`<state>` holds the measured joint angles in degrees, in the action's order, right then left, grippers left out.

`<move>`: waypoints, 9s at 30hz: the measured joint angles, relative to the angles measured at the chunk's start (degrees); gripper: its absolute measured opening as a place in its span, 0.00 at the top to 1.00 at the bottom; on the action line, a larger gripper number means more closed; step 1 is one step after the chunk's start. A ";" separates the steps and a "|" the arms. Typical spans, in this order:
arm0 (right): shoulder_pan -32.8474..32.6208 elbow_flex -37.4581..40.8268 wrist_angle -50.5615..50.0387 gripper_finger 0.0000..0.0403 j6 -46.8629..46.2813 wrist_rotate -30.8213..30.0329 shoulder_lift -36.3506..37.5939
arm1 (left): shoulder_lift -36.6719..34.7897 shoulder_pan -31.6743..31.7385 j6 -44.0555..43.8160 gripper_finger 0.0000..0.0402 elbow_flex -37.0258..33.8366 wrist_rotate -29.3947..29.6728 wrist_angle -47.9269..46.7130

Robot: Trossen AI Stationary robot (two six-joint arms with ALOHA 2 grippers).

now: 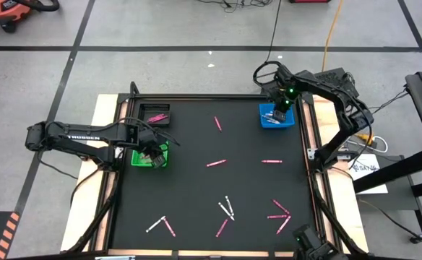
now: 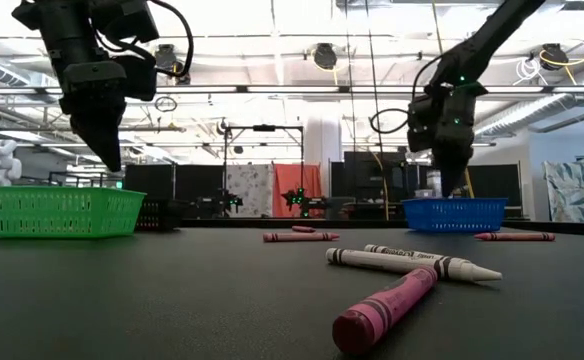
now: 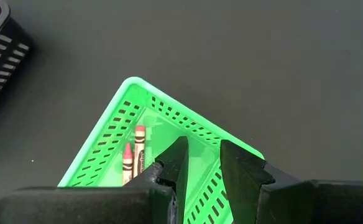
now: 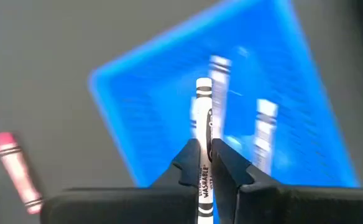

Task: Sort crayons
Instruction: Put the white crayon into the blue bin, then put the red crayon into the black bin

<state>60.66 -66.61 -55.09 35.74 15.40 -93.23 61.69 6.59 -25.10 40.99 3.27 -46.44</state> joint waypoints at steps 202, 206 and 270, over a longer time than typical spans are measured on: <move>-66.39 17.26 60.19 1.00 -57.01 -19.91 11.89 | 2.41 -4.58 1.40 0.78 -0.04 -9.11 32.23; -64.78 17.26 65.80 1.00 -51.96 -19.75 11.89 | 5.74 -6.15 1.44 0.78 -0.04 -8.82 41.27; -54.95 17.22 83.07 1.00 -42.51 -12.55 11.24 | 14.66 1.05 6.38 0.78 -0.02 -10.54 77.68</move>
<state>5.71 -49.39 27.98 -6.77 2.85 -81.99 76.36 7.64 -18.72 40.97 -7.27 31.24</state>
